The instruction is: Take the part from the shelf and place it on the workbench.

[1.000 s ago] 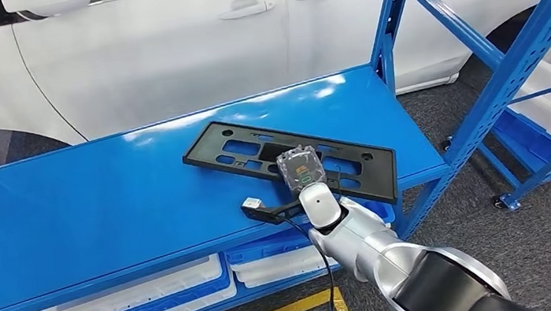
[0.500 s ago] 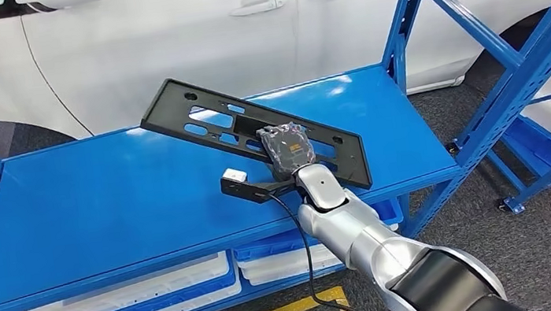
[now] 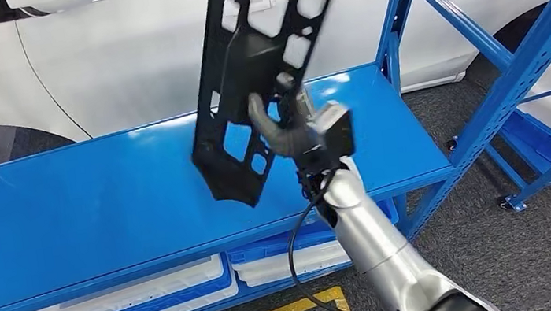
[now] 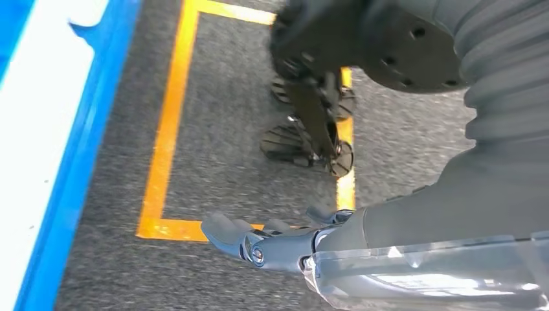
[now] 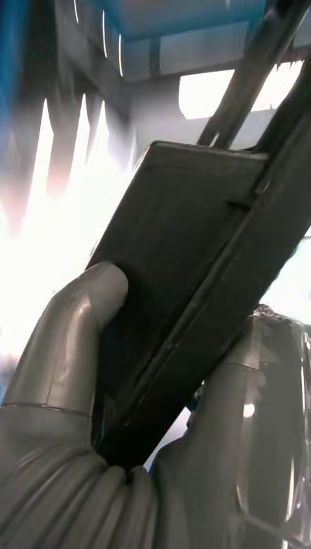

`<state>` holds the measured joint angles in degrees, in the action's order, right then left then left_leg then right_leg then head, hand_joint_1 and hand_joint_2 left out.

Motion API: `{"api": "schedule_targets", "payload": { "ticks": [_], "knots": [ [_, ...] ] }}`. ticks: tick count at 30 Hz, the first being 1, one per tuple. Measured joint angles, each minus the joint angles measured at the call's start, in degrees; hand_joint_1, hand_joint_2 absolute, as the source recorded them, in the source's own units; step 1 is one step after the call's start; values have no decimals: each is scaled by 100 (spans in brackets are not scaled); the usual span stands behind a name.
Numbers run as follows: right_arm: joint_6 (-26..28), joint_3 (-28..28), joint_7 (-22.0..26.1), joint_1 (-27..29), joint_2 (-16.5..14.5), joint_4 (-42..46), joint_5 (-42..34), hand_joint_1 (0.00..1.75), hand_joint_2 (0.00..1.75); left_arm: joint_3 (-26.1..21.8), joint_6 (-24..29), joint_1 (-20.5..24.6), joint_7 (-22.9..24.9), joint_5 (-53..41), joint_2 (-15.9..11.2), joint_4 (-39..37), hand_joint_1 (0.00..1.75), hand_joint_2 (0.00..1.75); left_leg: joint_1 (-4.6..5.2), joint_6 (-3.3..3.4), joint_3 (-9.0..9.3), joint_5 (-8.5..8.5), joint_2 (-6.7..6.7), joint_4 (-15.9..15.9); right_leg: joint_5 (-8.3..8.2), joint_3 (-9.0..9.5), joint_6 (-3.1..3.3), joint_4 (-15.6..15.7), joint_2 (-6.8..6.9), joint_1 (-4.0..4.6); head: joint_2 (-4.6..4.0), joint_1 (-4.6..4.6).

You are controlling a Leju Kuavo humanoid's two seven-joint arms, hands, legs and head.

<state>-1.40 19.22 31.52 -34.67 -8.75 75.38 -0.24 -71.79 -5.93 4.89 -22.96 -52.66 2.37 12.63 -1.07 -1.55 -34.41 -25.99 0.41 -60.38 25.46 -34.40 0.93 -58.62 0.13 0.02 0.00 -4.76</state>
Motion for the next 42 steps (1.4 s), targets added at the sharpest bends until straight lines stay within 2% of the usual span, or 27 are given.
{"api": "schedule_targets", "payload": {
  "ticks": [1, 4, 5, 7, 9, 10, 11, 12, 14, 16, 19, 23, 24, 26, 27, 28, 29, 30, 31, 34, 35, 36, 37, 39, 40, 41, 42],
  "knots": [
    [-397, 1, 1, 123, 83, 535, -408, 175, 175, -13, -54, -7, -31, 21, -1, 0, 0, 175, 11, 26, 64, 15, 1, 139, 9, -14, -25, -18, -2, 8, 0, 0],
    [-1619, 48, -15, 466, 271, 1779, -1443, 175, 175, -33, -127, -9, -77, 34, -2, 0, 0, 175, 18, 129, 79, 22, -5, 174, 25, -22, -102, -31, -14, 2, 0, 0],
    [-1934, 86, -27, 559, 318, 2091, -1695, 175, 175, -34, -130, 3, -83, 22, -3, 0, 0, 175, 10, 168, 86, 38, -11, 191, 94, -46, -133, -101, -16, -6, 0, 1],
    [-2312, 183, -67, 700, 402, 2565, -2067, 175, 175, -33, -114, 31, -88, -4, -4, 0, 0, 175, -6, 224, 92, 67, -21, 214, 411, -241, -188, -572, -20, -27, 0, 2],
    [-2460, 271, -129, 797, 481, 2883, -2368, 175, 175, -34, -83, 41, -93, -21, -8, 0, 0, 175, -3, 240, 79, 74, -23, 212, 778, -580, -223, -1337, -19, -38, 0, 1],
    [-2497, 308, -165, 832, 516, 2986, -2494, 175, 175, -36, -67, 41, -94, -24, -10, 0, 0, 175, -2, 241, 73, 76, -23, 209, 851, -690, -233, -1592, -18, -44, 0, 1],
    [-2523, 344, -202, 854, 545, 3068, -2601, 175, 175, -37, -54, 40, -95, -23, -13, 0, 0, 175, -2, 240, 68, 77, -24, 206, 809, -694, -235, -1630, -17, -50, 0, 1],
    [-2547, 381, -232, 867, 564, 3135, -2683, 175, 175, -38, -43, 41, -95, -21, -14, 0, 0, 175, -2, 238, 67, 79, -24, 201, 665, -580, -229, -1433, -17, -57, 0, 1],
    [-2581, 447, -275, 874, 580, 3239, -2767, 175, 175, -41, -26, 44, -95, -17, -14, 0, 0, 175, 5, 220, 65, 84, -20, 189, 308, -142, -201, -632, -17, -63, 0, 1],
    [-2618, 510, -295, 881, 590, 3304, -2795, 175, 175, -48, -11, 46, -95, -15, -16, 0, 0, 175, 25, 172, 43, 101, -15, 173, 138, 115, -160, -97, -23, -45, 0, 1],
    [-2653, 560, -288, 917, 607, 3327, -2801, 175, 175, -57, 12, 45, -95, -15, -19, 0, 0, 175, 37, 104, 18, 136, -13, 182, 115, 102, -119, -41, -34, -21, 0, 0],
    [-2656, 564, -284, 925, 611, 3327, -2800, 175, 175, -57, 15, 45, -95, -15, -19, 0, 0, 175, 36, 96, 18, 142, -13, 188, 112, 100, -113, -43, -36, -19, 0, 0],
    [-2663, 571, -265, 937, 622, 3327, -2789, 175, 175, -59, 28, 46, -95, -14, -22, 0, 0, 175, 31, 76, 11, 133, -13, 183, 92, 96, -84, -25, -30, -30, 0, 0],
    [-2747, 634, -83, 963, 728, 3238, -2765, 175, 175, -77, 112, 45, -83, 9, -27, 0, 0, 175, 15, 11, -164, -267, -15, -394, -11, 3, 8, 4, -8, -38, 0, 0],
    [-2798, 674, 23, 974, 804, 3158, -2755, 175, 175, -93, 171, 45, -75, 31, -30, 0, 0, 175, 8, -19, -183, -435, -16, -637, -80, -75, 48, 7, 1, -38, 0, 0],
    [-2838, 713, 106, 971, 870, 3074, -2755, 175, 175, -110, 224, 45, -63, 55, -29, 0, 0, 175, 5, -24, -115, -545, -16, -742, -133, -156, 57, -12, 2, -28, 0, 0],
    [-2845, 742, 120, 959, 914, 3002, -2760, 175, 175, -130, 261, 48, -50, 82, -30, 0, 0, 175, 6, -9, 79, -488, -16, -544, -171, -222, 40, -36, -1, -21, 0, 0],
    [-2827, 762, 89, 938, 916, 2988, -2765, 175, 175, -139, 275, 54, -39, 94, -30, 0, 0, 175, 17, 16, 280, -391, -14, -175, -188, -253, 17, -56, -2, -11, 0, 1],
    [-2797, 785, 42, 912, 916, 2980, -2773, 175, 175, -149, 284, 59, -21, 106, -30, 0, 0, 175, 29, 45, 404, -341, -12, 70, -209, -276, -13, -66, 0, -4, 0, 1],
    [-2716, 837, -100, 858, 915, 2971, -2843, 175, 175, -174, 286, 47, 54, 126, -29, 0, 0, 175, 50, 139, 427, -285, -7, 208, -283, -306, -125, -51, 2, 4, 0, 0],
    [-2693, 845, -131, 841, 917, 2970, -2879, 175, 175, -184, 281, 43, 75, 136, -28, 0, 0, 175, 39, 170, 422, -247, -12, 225, -263, -321, -159, -70, -3, -3, 0, 1],
    [-2669, 851, -160, 815, 920, 2969, -2917, 175, 175, -195, 277, 45, 91, 148, -28, 0, 0, 175, 26, 207, 413, -199, -23, 243, -166, -365, -188, -171, -8, -8, 0, 1],
    [-2647, 856, -184, 784, 924, 2968, -2953, 175, 175, -208, 273, 52, 107, 159, -28, 0, 0, 175, 11, 238, 397, -151, -34, 256, 9, -450, -216, -388, -12, -15, 0, 1],
    [-2628, 867, -234, 729, 941, 2957, -3027, 175, 175, -239, 284, 63, 159, 175, -29, 0, 0, 175, 13, 274, 324, -84, -50, 244, 474, -717, -262, -1125, -14, -37, 0, 1],
    [-2627, 873, -261, 708, 951, 2943, -3062, 175, 175, -254, 297, 65, 194, 178, -30, 0, 0, 175, 15, 277, 283, -65, -52, 230, 630, -825, -280, -1462, -14, -45, 0, 1],
    [-2625, 881, -287, 687, 959, 2926, -3097, 175, 175, -267, 310, 65, 223, 182, -30, 0, 0, 175, 15, 274, 243, -50, -53, 214, 687, -857, -291, -1642, -13, -52, 0, 1],
    [-2621, 891, -307, 662, 965, 2907, -3127, 175, 175, -275, 320, 66, 247, 183, -30, 0, 0, 175, 15, 269, 208, -39, -52, 194, 633, -778, -294, -1598, -13, -60, 0, 1]
  ]
}}
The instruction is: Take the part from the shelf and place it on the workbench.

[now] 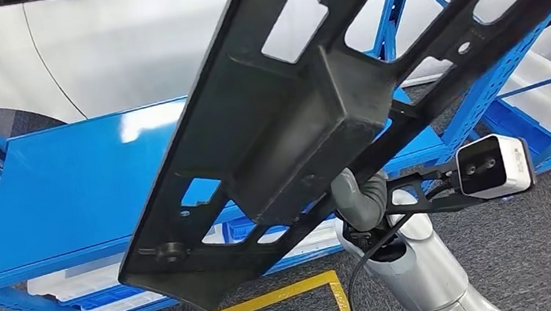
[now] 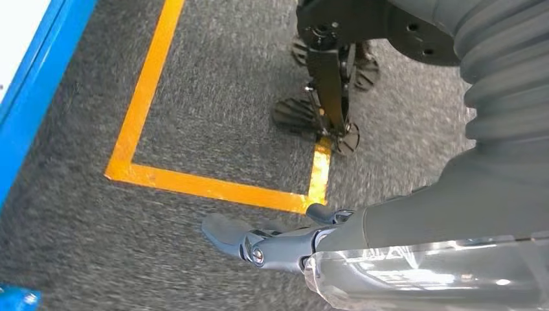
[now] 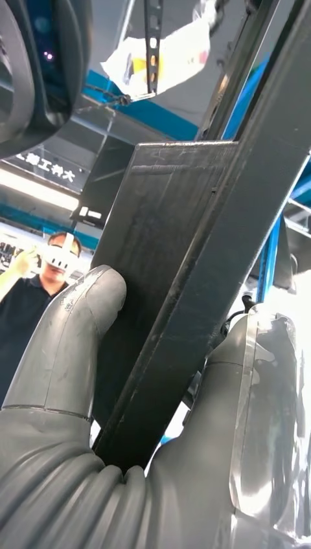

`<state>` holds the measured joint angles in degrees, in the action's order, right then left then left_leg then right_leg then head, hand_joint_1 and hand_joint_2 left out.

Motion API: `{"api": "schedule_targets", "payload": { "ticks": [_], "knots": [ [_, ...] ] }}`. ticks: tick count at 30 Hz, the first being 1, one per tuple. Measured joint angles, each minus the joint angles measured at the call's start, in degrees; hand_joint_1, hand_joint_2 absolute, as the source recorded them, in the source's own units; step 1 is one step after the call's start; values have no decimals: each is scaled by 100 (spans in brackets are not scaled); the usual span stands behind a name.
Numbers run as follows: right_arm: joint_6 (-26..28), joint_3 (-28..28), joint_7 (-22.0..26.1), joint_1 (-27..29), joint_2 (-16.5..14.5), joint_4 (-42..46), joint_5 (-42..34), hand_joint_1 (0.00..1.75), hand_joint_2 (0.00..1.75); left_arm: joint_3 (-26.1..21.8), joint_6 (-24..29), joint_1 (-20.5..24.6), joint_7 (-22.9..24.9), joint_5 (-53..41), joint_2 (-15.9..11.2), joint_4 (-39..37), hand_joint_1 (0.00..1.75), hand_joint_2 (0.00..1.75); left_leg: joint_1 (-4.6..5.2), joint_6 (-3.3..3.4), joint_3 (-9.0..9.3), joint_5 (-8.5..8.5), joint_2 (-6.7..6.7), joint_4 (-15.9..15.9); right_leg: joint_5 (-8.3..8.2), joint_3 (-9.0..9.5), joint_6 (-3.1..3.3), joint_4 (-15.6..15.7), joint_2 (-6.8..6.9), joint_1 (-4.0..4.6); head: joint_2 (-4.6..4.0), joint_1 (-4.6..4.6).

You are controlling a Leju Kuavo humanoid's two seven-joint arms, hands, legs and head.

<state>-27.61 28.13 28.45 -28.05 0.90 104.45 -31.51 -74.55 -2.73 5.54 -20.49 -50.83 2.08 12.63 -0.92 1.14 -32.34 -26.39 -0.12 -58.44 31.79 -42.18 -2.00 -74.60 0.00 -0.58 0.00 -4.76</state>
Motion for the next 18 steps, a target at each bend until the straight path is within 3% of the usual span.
{"api": "schedule_targets", "payload": {
  "ticks": [3, 4, 6, 8, 10, 12, 14, 15, 16, 18],
  "knots": [
    [34, 31, -18, -118, 9, -49, -88, 175, 175, -13, 17, 1, 57, -1, 2, 0, 0, 175, 11, -35, -74, 24, 7, -61, -412, 653, 62, 1040, -3, 2, 0, 1],
    [55, 41, -16, -174, 19, -66, -123, 175, 175, -15, 23, 2, 74, -4, 4, 0, 0, 175, 19, -61, -103, 39, 10, -75, -487, 797, 96, 1318, -4, 16, 0, 1],
    [97, 56, 5, -283, 54, -115, -200, 175, 175, -16, 50, 5, 107, -14, 7, 0, 0, 175, 29, -134, -162, 86, 13, -85, -528, 836, 160, 1494, -9, 48, 0, -1],
    [149, 65, 34, -378, 98, -177, -267, 175, 175, -18, 86, 1, 137, -24, 2, 0, 0, 175, 25, -206, -205, 98, 15, -88, -610, 785, 229, 1532, -1, 26, 0, -1],
    [249, 98, 40, -514, 130, -236, -328, 175, 175, -20, 109, 1, 164, -44, -2, 0, 0, 175, 22, -252, -312, -161, 17, -320, -713, 720, 303, 1585, 19, -6, 0, -1],
    [351, 148, 34, -654, 156, -282, -391, 175, 175, -20, 122, 9, 176, -62, -10, 0, 0, 175, 11, -282, -529, -649, 16, -967, -808, 609, 341, 1596, 28, -4, 0, -1],
    [404, 195, 40, -726, 193, -331, -451, 175, 175, -20, 132, 12, 179, -78, -27, 0, 0, 175, 7, -309, -641, -941, 16, -1533, -911, 475, 340, 1589, 30, 4, 0, -1],
    [420, 218, 46, -746, 216, -356, -475, 175, 175, -20, 135, 13, 180, -91, -38, 0, 0, 175, 5, -316, -553, -936, 16, -1536, -965, 406, 332, 1585, 31, 5, 0, -1],
    [431, 239, 56, -765, 239, -379, -494, 175, 175, -19, 138, 15, 180, -103, -51, 0, 0, 175, 2, -316, -348, -840, 16, -1300, -1020, 340, 321, 1579, 30, 5, 0, -1],
    [473, 280, 97, -816, 279, -405, -526, 175, 175, -18, 140, 37, 181, -119, -79, 0, 0, 175, -1, -294, 211, -605, 18, -473, -1131, 231, 277, 1568, 25, 10, 0, -1]
  ]
}}
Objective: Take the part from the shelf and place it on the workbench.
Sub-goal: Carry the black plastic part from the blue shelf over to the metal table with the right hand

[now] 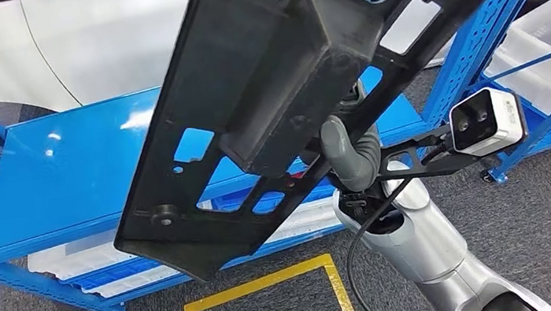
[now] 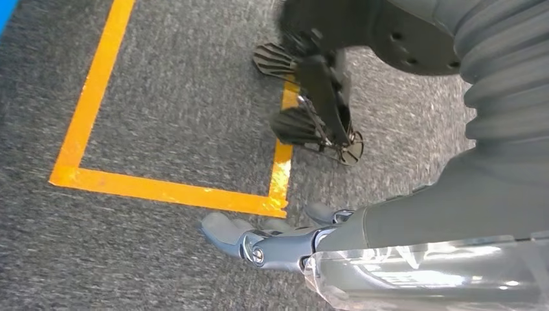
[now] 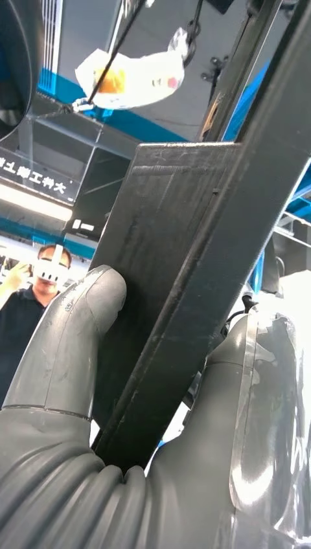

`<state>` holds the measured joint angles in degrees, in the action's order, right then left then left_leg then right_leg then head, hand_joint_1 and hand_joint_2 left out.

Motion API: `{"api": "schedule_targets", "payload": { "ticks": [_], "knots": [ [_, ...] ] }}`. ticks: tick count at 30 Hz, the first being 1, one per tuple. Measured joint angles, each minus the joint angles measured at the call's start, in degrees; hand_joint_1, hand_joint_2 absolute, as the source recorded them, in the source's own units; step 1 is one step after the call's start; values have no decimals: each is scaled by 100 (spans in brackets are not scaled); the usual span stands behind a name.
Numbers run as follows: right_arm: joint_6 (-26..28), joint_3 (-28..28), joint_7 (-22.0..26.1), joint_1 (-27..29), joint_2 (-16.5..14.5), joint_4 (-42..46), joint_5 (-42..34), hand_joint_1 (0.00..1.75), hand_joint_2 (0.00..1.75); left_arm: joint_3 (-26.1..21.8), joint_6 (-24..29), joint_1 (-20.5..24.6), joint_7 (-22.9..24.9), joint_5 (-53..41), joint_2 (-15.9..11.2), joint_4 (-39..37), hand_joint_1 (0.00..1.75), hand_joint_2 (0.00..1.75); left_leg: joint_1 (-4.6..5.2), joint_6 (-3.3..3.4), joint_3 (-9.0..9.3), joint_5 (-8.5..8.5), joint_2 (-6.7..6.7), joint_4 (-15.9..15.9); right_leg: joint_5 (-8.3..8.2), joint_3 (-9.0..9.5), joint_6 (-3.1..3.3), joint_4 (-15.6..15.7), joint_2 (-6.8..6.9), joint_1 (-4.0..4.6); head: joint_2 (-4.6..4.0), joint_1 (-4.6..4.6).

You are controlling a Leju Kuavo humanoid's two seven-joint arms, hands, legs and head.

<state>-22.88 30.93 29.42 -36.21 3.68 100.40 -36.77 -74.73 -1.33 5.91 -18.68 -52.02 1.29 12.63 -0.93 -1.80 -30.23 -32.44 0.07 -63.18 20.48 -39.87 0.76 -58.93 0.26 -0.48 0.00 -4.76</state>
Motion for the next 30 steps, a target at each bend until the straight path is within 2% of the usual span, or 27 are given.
{"api": "schedule_targets", "payload": {
  "ticks": [1, 2, 5, 6, 7, 8, 9, 10, 11, 12, 13, 14, 15, 16, 17, 18, 19, 20, 21, 22, 23, 25, 26, 27, 28, 29, 30],
  "knots": [
    [33, 25, 26, -30, 17, -5, -14, 175, 175, 0, 1, 15, -1, -2, -11, 0, 0, 175, 9, 30, 181, 82, 9, 318, -55, -34, -32, -2, -1, 4, 0, 1],
    [69, 55, 50, -60, 31, -6, -24, 175, 175, 0, 2, 25, -1, -2, -20, 0, 0, 175, 21, 66, 264, 128, 18, 491, -111, -55, -67, 3, 1, 9, 0, 1],
    [130, 138, 81, -116, 67, -9, -31, 175, 175, 0, 8, 21, 2, -2, -40, 0, 0, 175, 35, 184, 168, 277, 20, 514, -266, -78, -166, 76, -5, 9, 0, 1],
    [141, 156, 87, -130, 82, -11, -33, 175, 175, 1, 9, 23, 1, -2, -43, 0, 0, 175, 25, 223, 116, 350, 8, 518, -195, -112, -197, 51, -13, 5, 0, 2],
    [167, 175, 94, -149, 98, -14, -40, 175, 175, 2, 11, 27, -1, -3, -44, 0, 0, 175, 12, 263, 47, 432, -6, 528, 3, -171, -224, -78, -21, 2, 0, 2],
    [205, 198, 103, -175, 114, -17, -50, 175, 175, 3, 13, 33, -4, -4, -45, 0, 0, 175, 4, 295, -33, 515, -19, 530, 312, -251, -245, -333, -27, -8, 0, 2],
    [257, 227, 111, -203, 125, -18, -61, 175, 175, 5, 15, 35, -7, -6, -47, 0, 0, 175, 9, 317, -128, 592, -23, 526, 657, -335, -264, -697, -26, -12, 0, 2],
    [316, 258, 117, -227, 134, -19, -71, 175, 175, 6, 20, 34, -9, -10, -51, 0, 0, 175, 13, 328, -227, 666, -27, 520, 923, -400, -277, -1103, -26, -16, 0, 2],
    [376, 293, 121, -246, 141, -19, -81, 175, 175, 7, 24, 33, -9, -13, -57, 0, 0, 175, 18, 328, -327, 736, -30, 510, 1049, -421, -287, -1439, -26, -20, 0, 2],
    [440, 329, 123, -262, 150, -19, -97, 175, 175, 8, 29, 32, -9, -16, -63, 0, 0, 175, 22, 324, -427, 802, -33, 497, 1031, -367, -290, -1624, -25, -23, 0, 2],
    [499, 362, 125, -282, 160, -19, -121, 175, 175, 8, 35, 32, -8, -17, -68, 0, 0, 175, 24, 316, -524, 864, -34, 483, 914, -217, -282, -1607, -25, -25, 0, 2],
    [557, 396, 125, -313, 172, -19, -152, 175, 175, 9, 41, 31, -8, -17, -71, 0, 0, 175, 27, 304, -611, 924, -33, 470, 784, 34, -261, -1385, -26, -24, 0, 2],
    [604, 427, 126, -356, 185, -17, -190, 175, 175, 9, 46, 31, -8, -18, -72, 0, 0, 175, 30, 288, -682, 981, -32, 459, 733, 362, -227, -1019, -27, -18, 0, 2],
    [636, 456, 126, -411, 197, -14, -225, 175, 175, 11, 50, 31, -9, -20, -72, 0, 0, 175, 38, 265, -738, 1036, -30, 452, 773, 697, -189, -569, -27, -2, 0, 1],
    [656, 482, 128, -466, 210, -10, -254, 175, 175, 13, 53, 29, -9, -21, -72, 0, 0, 175, 39, 236, -772, 1097, -28, 462, 838, 936, -157, -221, -28, 17, 0, 1],
    [666, 509, 131, -514, 224, -6, -278, 175, 175, 14, 59, 26, -8, -23, -73, 0, 0, 175, 36, 203, -792, 1159, -28, 484, 894, 1070, -128, 7, -28, 43, 0, 1],
    [669, 533, 133, -547, 239, -4, -292, 175, 175, 15, 69, 22, -4, -24, -73, 0, 0, 175, 33, 168, -807, 1227, -27, 512, 892, 1096, -105, 122, -27, 63, 0, 1],
    [669, 558, 137, -563, 255, -6, -304, 175, 175, 15, 84, 16, -1, -24, -75, 0, 0, 175, 27, 135, -827, 1272, -21, 539, 823, 1051, -70, 136, -20, 52, 0, 2],
    [668, 589, 136, -574, 269, -9, -312, 175, 175, 15, 102, 8, 4, -24, -75, 0, 0, 175, 26, 107, -865, 1227, -15, 517, 754, 1006, -28, 167, -9, 41, 0, 1],
    [667, 619, 134, -579, 278, -12, -320, 175, 175, 15, 117, -2, 7, -25, -73, 0, 0, 175, 24, 83, -922, 1073, -8, 404, 682, 950, 19, 194, 5, 24, 0, 1],
    [667, 648, 133, -584, 286, -15, -327, 175, 175, 15, 131, -11, 8, -26, -71, 0, 0, 175, 19, 63, -997, 817, -3, 182, 606, 883, 59, 210, 18, 8, 0, 2],
    [665, 695, 131, -589, 296, -21, -337, 175, 175, 15, 146, -20, 8, -29, -66, 0, 0, 175, 2, 27, -1156, 241, -4, -542, 472, 720, 94, 199, 27, 20, 0, 2],
    [664, 717, 133, -586, 301, -27, -338, 175, 175, 15, 152, -20, 8, -31, -66, 0, 0, 175, -3, 8, -1197, 93, -4, -892, 405, 628, 91, 189, 29, 24, 0, 1],
    [660, 739, 140, -577, 305, -34, -338, 175, 175, 15, 157, -20, 10, -33, -66, 0, 0, 175, -8, -8, -1173, 81, -4, -1113, 338, 532, 84, 175, 31, 25, 0, 1],
    [653, 761, 154, -563, 310, -40, -333, 175, 175, 15, 162, -19, 13, -34, -66, 0, 0, 175, -14, -20, -1062, 191, -4, -1148, 271, 432, 72, 159, 32, 23, 0, 1],
    [645, 781, 176, -546, 315, -45, -322, 175, 175, 16, 167, -18, 17, -35, -66, 0, 0, 175, -22, -26, -849, 354, -4, -969, 208, 335, 55, 140, 32, 19, 0, 0],
    [638, 795, 200, -528, 318, -45, -306, 175, 175, 16, 172, -14, 21, -35, -65, 0, 0, 175, -31, -27, -557, 457, -3, -626, 150, 250, 31, 114, 30, 16, 0, 0]
  ]
}}
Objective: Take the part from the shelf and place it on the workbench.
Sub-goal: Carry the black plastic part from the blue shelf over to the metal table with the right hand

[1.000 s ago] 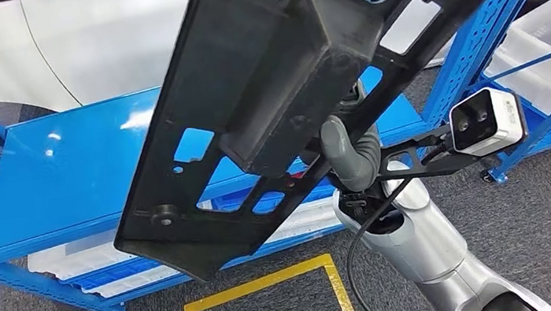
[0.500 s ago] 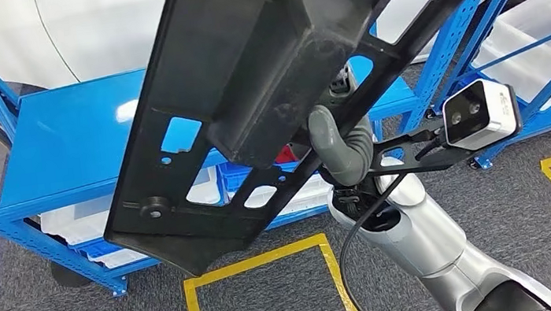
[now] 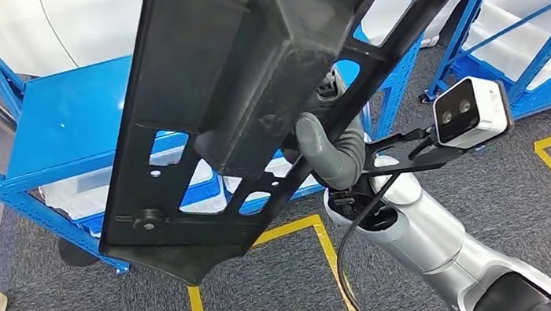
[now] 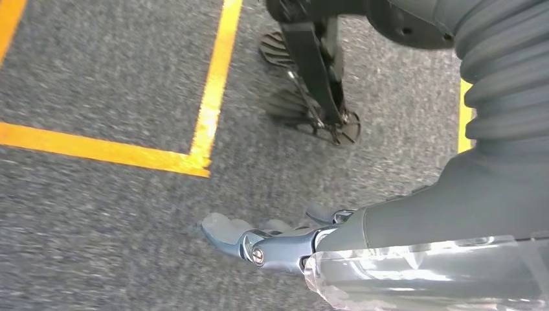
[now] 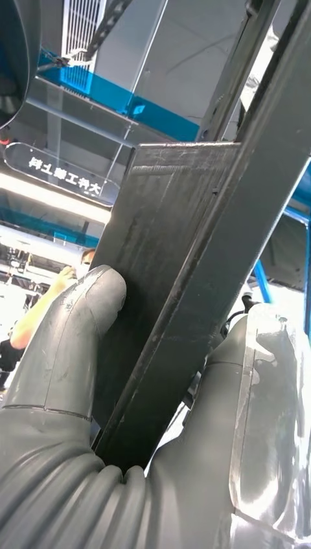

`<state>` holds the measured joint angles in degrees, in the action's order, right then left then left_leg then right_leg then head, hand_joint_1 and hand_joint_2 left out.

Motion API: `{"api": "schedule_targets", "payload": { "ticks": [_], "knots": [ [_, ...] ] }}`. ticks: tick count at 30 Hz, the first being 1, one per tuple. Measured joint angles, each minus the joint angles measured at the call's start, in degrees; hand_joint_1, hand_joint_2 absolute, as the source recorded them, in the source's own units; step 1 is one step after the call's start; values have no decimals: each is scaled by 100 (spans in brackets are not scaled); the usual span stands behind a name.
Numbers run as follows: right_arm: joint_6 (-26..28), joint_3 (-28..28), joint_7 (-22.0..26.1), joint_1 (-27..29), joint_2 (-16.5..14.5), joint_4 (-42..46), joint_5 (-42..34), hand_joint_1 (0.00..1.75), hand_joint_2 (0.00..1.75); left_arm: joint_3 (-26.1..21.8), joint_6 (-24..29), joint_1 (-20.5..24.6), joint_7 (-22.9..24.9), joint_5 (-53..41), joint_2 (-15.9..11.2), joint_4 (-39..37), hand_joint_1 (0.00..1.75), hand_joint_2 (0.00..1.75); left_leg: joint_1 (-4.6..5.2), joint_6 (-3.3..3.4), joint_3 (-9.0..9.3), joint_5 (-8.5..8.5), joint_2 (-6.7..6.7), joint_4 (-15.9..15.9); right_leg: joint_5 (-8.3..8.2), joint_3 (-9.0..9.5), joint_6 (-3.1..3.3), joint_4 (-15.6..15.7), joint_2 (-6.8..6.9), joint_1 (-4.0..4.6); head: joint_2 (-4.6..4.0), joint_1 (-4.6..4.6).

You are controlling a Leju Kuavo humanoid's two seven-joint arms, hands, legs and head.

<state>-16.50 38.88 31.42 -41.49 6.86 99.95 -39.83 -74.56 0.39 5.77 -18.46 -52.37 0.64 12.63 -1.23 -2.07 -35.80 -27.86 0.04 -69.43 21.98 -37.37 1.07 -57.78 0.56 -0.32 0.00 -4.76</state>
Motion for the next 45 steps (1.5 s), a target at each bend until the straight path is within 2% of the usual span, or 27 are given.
{"api": "schedule_targets", "payload": {
  "ticks": [2, 4, 6, 7, 8, 10, 11, 12, 13, 14, 16, 18, 19, 21, 23, 26, 28, 29, 31, 33, 37, 39, 41, 42, 43, 44, 45],
  "knots": [
    [-6, 21, 38, 35, 2, 14, 50, 175, 175, 1, 8, 18, 15, 0, 3, 0, 0, 175, 13, 33, 581, -67, 13, 819, -104, -127, -63, -42, 3, 7, 0, 0],
    [-7, 43, 39, 65, -2, 26, 96, 175, 175, 1, 31, 31, 40, -6, 11, 0, 0, 175, 45, 97, 780, -188, 32, 1202, -210, -175, -131, -43, 11, 15, 0, 1],
    [-10, 61, 19, 109, -8, 26, 127, 175, 175, 1, 68, 25, 74, -13, 31, 0, 0, 175, 34, 183, 690, -112, 27, 1216, -253, -216, -196, -51, -7, 13, 0, 2],
    [-12, 62, 9, 132, -10, 25, 137, 175, 175, 2, 90, 25, 97, -15, 42, 0, 0, 175, 25, 233, 643, -63, 15, 1221, -141, -271, -225, -141, -26, 11, 0, 2],
    [-14, 60, 1, 152, -11, 23, 144, 175, 175, 2, 111, 26, 119, -17, 51, 0, 0, 175, 14, 278, 588, -5, 4, 1230, 75, -351, -250, -341, -42, 7, 0, 2],
    [-43, 42, -6, 183, -11, 9, 151, 175, 175, 3, 158, 31, 183, -28, 61, 0, 0, 175, 25, 330, 467, 105, -7, 1229, 633, -563, -278, -1046, -55, -1, 0, 2],
    [-74, 26, -5, 204, -10, -7, 153, 175, 175, 4, 178, 29, 217, -36, 62, 0, 0, 175, 33, 335, 398, 159, -8, 1227, 796, -648, -286, -1421, -54, -2, 0, 2],
    [-120, 8, 6, 230, -10, -32, 155, 175, 175, 5, 193, 25, 247, -45, 63, 0, 0, 175, 41, 337, 330, 211, -9, 1224, 827, -676, -285, -1678, -54, -3, 0, 2],
    [-176, -10, 32, 259, -7, -67, 161, 175, 175, 6, 204, 19, 269, -52, 63, 0, 0, 175, 49, 334, 264, 262, -9, 1220, 741, -608, -275, -1741, -54, -3, 0, 2],
    [-236, -31, 75, 289, -3, -106, 175, 175, 175, 7, 210, 13, 283, -54, 63, 0, 0, 175, 58, 328, 206, 307, -8, 1218, 595, -428, -250, -1577, -54, 2, 0, 2],
    [-343, -79, 187, 336, 4, -179, 227, 175, 175, 8, 213, -2, 292, -52, 71, 0, 0, 175, 79, 307, 128, 378, -4, 1213, 432, 177, -156, -772, -53, 31, 0, 2],
    [-404, -127, 249, 362, 7, -226, 304, 175, 175, 8, 199, -14, 288, -50, 85, 0, 0, 175, 84, 256, 91, 436, -5, 1213, 509, 607, -81, -102, -48, 70, 0, 2],
    [-416, -145, 252, 372, 8, -244, 356, 175, 175, 8, 185, -20, 287, -51, 90, 0, 0, 175, 81, 220, 79, 464, -9, 1218, 556, 667, -59, 25, -47, 86, 0, 2],
    [-405, -173, 234, 395, 8, -269, 475, 175, 175, 8, 157, -28, 289, -55, 77, 2, 0, 175, 78, 151, 67, 490, -12, 1220, 505, 663, -11, 105, -38, 76, 0, 2],
    [-345, -191, 217, 426, -2, -266, 588, 175, 175, 10, 126, -34, 292, -73, 65, 4, 0, 175, 81, 99, -38, 285, -8, 984, 427, 655, 56, 174, -16, 36, 0, 2],
    [-249, -247, 218, 620, -25, -148, 760, 175, 175, 18, 59, -47, 290, -106, 57, 4, 0, 175, 50, 31, -426, -333, -6, -87, 365, 599, 97, 181, 12, 28, 0, 2],
    [-238, -308, 234, 813, -28, -12, 891, 175, 175, 27, 14, -64, 282, -141, 50, 4, 0, 175, 40, -6, -469, -396, -8, -397, 349, 545, 91, 140, 19, 26, 0, 2],
    [-258, -345, 257, 911, -28, 66, 978, 175, 175, 33, -5, -71, 276, -157, 49, 4, 0, 175, 34, -15, -324, -272, -8, -209, 348, 517, 85, 109, 18, 21, 0, 2],
    [-349, -435, 329, 1121, -28, 236, 1178, 175, 175, 48, -28, -77, 258, -187, 48, 4, 0, 175, 23, -5, 178, 8, -5, 588, 358, 466, 57, 40, 15, 19, 0, 2],
    [-467, -527, 394, 1318, -30, 397, 1338, 175, 175, 66, -37, -80, 240, -206, 51, 4, 0, 175, 36, 52, 481, 106, 14, 1111, 353, 421, 1, -11, -3, 32, 0, 2],
    [-626, -682, 423, 1533, -33, 547, 1453, 175, 175, 104, -46, -103, 231, -230, 66, 4, 0, 175, 25, 194, 466, 137, -30, 1201, 373, 346, -123, -101, -72, 38, 0, 2],
    [-697, -758, 426, 1574, -33, 564, 1521, 175, 175, 126, -50, -97, 232, -244, 76, 4, 0, 175, 5, 273, 428, 186, -96, 1228, 666, 143, -176, -534, -84, 17, 0, 2],
    [-744, -814, 429, 1621, -33, 567, 1625, 175, 175, 136, -56, -96, 233, -251, 76, 4, 0, 175, 13, 308, 372, 216, -161, 1226, 1055, -201, -219, -1299, -82, -4, 0, 2],
    [-752, -836, 429, 1655, -33, 567, 1684, 175, 175, 138, -60, -99, 232, -252, 76, 4, 0, 175, 16, 312, 349, 228, -197, 1222, 1152, -322, -236, -1588, -80, -16, 0, 2],
    [-752, -851, 430, 1687, -33, 567, 1753, 175, 175, 141, -68, -103, 229, -256, 77, 4, 0, 175, 17, 309, 331, 238, -235, 1217, 1144, -346, -246, -1684, -74, -27, 0, 2],
    [-745, -861, 433, 1715, -33, 572, 1827, 175, 175, 145, -77, -105, 225, -262, 80, 4, 0, 175, 17, 303, 319, 244, -273, 1209, 1029, -246, -250, -1540, -54, -37, 0, 2],
    [-736, -866, 435, 1736, -33, 582, 1899, 175, 175, 151, -88, -106, 219, -268, 85, 4, 0, 175, 16, 294, 314, 246, -311, 1198, 844, -39, -245, -1188, 0, -45, 0, 2]
  ]
}}
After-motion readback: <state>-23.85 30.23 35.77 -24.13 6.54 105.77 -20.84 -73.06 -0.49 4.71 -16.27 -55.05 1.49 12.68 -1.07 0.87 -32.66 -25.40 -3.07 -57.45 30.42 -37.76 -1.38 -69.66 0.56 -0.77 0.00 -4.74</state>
